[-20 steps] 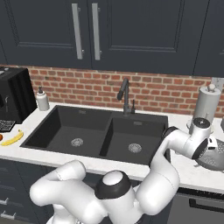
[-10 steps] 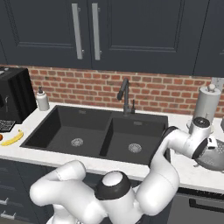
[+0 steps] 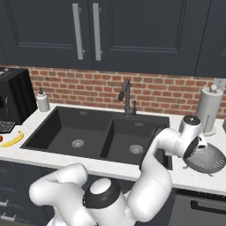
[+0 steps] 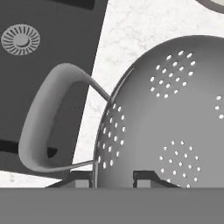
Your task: Put the colander in the sink, put the tangerine, banana in the colander, and turn on the sink faucet and pour water over the colander.
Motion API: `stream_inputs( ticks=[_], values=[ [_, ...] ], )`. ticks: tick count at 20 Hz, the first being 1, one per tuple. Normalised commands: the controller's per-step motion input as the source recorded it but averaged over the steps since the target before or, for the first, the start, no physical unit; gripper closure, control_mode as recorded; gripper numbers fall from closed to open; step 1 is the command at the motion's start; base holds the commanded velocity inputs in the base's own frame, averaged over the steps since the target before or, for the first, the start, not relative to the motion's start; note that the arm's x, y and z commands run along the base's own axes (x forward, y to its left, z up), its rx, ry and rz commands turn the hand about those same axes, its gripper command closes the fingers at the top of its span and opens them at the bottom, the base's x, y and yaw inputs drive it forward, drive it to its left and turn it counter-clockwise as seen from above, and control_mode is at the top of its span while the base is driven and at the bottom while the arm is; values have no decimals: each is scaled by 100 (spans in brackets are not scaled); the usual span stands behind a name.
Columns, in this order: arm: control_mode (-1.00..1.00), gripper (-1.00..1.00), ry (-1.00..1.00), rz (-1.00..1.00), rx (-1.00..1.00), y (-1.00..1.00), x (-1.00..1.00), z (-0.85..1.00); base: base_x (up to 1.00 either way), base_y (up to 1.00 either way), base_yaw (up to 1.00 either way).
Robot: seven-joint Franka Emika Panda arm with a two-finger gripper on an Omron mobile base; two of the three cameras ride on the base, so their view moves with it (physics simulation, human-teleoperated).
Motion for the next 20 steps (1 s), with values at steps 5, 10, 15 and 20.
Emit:
stream_inputs(
  ticks=[5, 10, 15, 20],
  values=[
    [-100, 100, -11, 19, -5, 91, -8, 0, 0, 0, 0],
    [-100, 100, -9, 33, 0, 77, 0, 0, 0, 0, 0],
    [-100, 100, -2, 53, 0, 61, 0, -3, 0, 0, 0],
    [-100, 100, 0, 54, 0, 47, 0, 1, 0, 0, 0]
  ],
)
